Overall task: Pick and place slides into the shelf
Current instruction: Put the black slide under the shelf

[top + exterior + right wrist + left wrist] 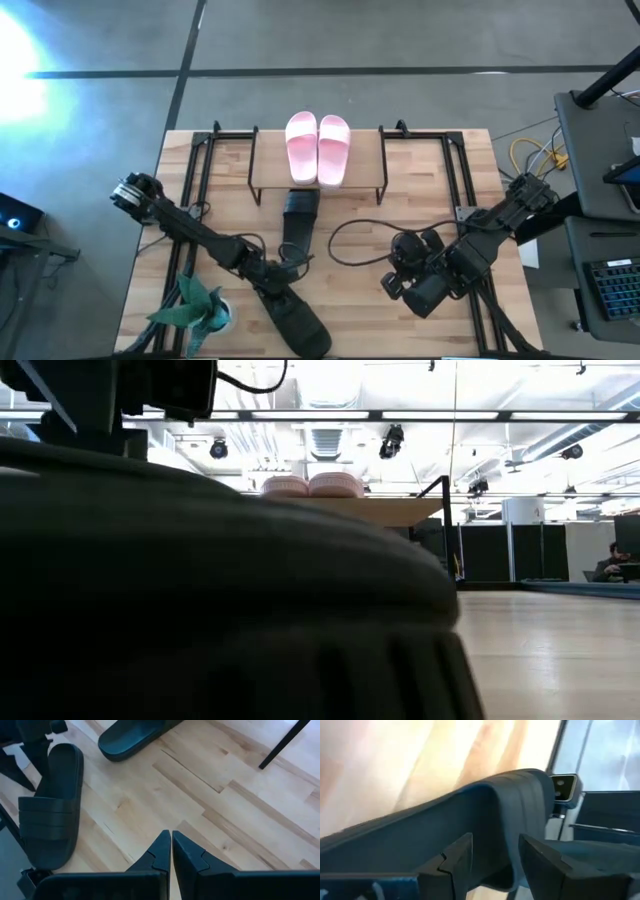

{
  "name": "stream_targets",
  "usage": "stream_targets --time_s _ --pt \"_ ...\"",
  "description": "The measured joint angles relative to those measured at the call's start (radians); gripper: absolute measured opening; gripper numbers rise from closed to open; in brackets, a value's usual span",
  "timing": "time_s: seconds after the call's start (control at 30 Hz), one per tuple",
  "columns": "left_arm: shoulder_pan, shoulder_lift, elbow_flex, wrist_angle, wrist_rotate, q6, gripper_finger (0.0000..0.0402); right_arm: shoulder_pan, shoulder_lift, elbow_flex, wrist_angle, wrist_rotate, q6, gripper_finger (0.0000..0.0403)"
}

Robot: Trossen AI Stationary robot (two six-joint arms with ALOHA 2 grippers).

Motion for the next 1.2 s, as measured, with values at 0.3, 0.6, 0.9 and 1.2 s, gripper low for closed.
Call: stream_targets --time_s 0.3,0.6,0.9,1.2 --pt "-0.011 0.060 0.004 0.080 0.058 -0.026 0.0145 0.000 0.000 0.000 -0.010 0.002 0.003 0.0009" --pt "-0.038 0.115 0.004 0.194 0.121 -0.048 0.0145 0.002 0.004 0.000 -0.010 0.002 0.008 0.0009" --pt "-0.055 0.200 0.006 0.370 0.156 -0.074 0.0143 0.003 0.006 0.000 -0.009 0.002 0.030 0.0009" --pt "-0.006 0.156 0.010 0.379 0.126 -0.020 0.0012 0.008 0.006 0.000 -0.010 0.002 0.042 0.0009"
